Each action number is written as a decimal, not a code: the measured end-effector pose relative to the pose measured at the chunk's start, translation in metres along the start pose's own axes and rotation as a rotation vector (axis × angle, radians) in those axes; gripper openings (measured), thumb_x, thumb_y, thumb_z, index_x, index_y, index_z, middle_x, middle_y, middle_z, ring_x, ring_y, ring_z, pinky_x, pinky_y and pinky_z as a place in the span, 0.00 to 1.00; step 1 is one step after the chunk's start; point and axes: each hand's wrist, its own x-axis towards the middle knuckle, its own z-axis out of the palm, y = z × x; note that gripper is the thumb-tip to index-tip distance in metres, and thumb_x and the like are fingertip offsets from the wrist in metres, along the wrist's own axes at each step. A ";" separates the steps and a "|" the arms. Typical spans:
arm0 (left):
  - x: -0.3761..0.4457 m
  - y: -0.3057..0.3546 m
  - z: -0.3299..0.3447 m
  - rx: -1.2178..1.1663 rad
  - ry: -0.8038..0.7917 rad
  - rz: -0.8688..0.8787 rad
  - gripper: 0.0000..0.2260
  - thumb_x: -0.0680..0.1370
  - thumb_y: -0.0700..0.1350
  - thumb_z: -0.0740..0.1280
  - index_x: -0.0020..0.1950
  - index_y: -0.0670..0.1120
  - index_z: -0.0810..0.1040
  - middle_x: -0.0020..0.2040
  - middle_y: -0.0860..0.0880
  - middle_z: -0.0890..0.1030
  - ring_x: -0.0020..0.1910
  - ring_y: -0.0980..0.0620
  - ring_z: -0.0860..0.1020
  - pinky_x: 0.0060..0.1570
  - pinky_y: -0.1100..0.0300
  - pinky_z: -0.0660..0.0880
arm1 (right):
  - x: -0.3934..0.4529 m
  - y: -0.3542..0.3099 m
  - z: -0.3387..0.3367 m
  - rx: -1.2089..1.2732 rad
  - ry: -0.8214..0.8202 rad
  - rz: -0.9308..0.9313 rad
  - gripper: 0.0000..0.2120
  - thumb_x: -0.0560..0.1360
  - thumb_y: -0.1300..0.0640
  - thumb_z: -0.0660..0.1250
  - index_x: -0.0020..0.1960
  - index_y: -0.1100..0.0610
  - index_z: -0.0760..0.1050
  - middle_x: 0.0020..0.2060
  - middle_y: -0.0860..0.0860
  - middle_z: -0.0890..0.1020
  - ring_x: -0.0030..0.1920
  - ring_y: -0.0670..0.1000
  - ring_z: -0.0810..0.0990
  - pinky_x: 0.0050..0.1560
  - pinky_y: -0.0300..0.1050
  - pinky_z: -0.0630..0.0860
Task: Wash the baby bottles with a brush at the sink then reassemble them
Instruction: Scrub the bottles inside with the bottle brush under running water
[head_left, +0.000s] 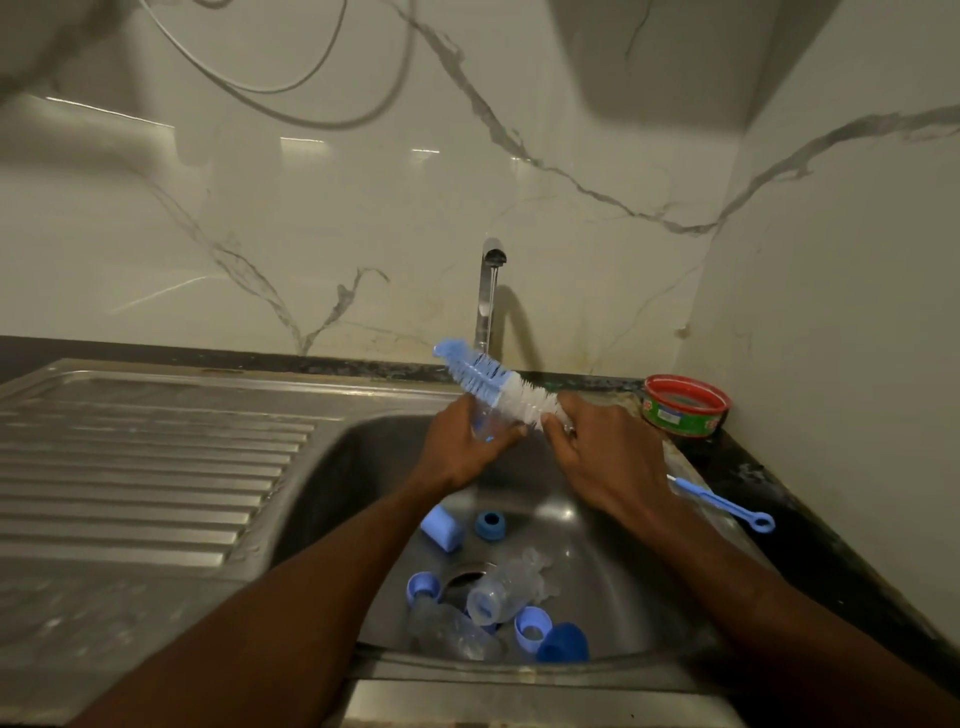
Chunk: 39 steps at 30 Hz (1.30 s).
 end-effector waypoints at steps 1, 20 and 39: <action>0.000 0.002 0.002 -0.048 -0.053 0.004 0.27 0.74 0.58 0.75 0.69 0.51 0.73 0.65 0.54 0.79 0.61 0.58 0.78 0.58 0.62 0.75 | 0.002 -0.001 0.000 0.014 0.015 0.013 0.16 0.82 0.40 0.57 0.59 0.49 0.75 0.44 0.49 0.83 0.41 0.50 0.79 0.43 0.48 0.78; -0.009 0.023 0.011 -0.047 -0.292 0.191 0.27 0.75 0.48 0.77 0.71 0.49 0.73 0.67 0.52 0.78 0.64 0.61 0.75 0.65 0.65 0.73 | 0.011 0.011 -0.001 0.063 -0.032 0.171 0.18 0.83 0.42 0.59 0.55 0.53 0.81 0.46 0.51 0.84 0.43 0.49 0.80 0.47 0.46 0.79; 0.004 0.002 -0.001 -0.125 -0.027 0.093 0.22 0.76 0.52 0.75 0.68 0.50 0.74 0.61 0.54 0.81 0.59 0.60 0.80 0.62 0.52 0.78 | 0.005 0.029 -0.005 -0.022 -0.012 0.160 0.21 0.83 0.40 0.56 0.55 0.53 0.81 0.46 0.51 0.84 0.40 0.47 0.78 0.40 0.42 0.76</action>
